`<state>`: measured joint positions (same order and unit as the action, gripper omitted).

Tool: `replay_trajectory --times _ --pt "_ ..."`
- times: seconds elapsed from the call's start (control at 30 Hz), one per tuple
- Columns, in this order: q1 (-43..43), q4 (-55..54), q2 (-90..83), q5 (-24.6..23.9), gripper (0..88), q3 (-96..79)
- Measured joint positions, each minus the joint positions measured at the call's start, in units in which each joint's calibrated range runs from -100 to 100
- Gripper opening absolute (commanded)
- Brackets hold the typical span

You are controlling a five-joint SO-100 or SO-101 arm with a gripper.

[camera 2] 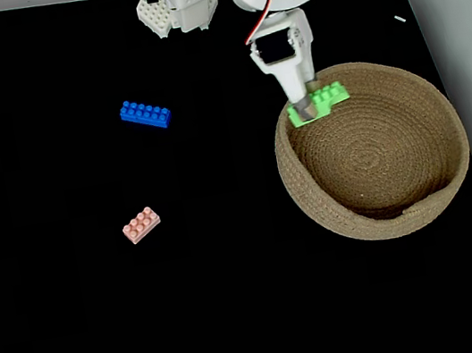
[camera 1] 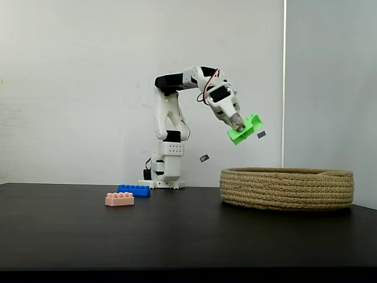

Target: Place the lego blocks in the tray

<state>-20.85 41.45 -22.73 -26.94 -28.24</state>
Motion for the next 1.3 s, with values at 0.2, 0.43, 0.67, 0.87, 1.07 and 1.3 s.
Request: replay_trajectory --times 0.2,0.43,0.67,0.87,1.07,1.3 --pt "-3.5 -8.77 1.53 3.61 18.2 -4.77" --pt "-1.63 -16.32 1.53 7.47 28.7 -12.11" --pt "-2.2 -6.82 1.53 5.42 28.1 -9.28" --pt "6.68 11.37 1.44 5.86 28.7 -7.78" --pt "21.17 10.56 -0.93 14.8 33.1 -9.46" --pt "36.32 10.56 0.0 32.14 33.7 -5.13"
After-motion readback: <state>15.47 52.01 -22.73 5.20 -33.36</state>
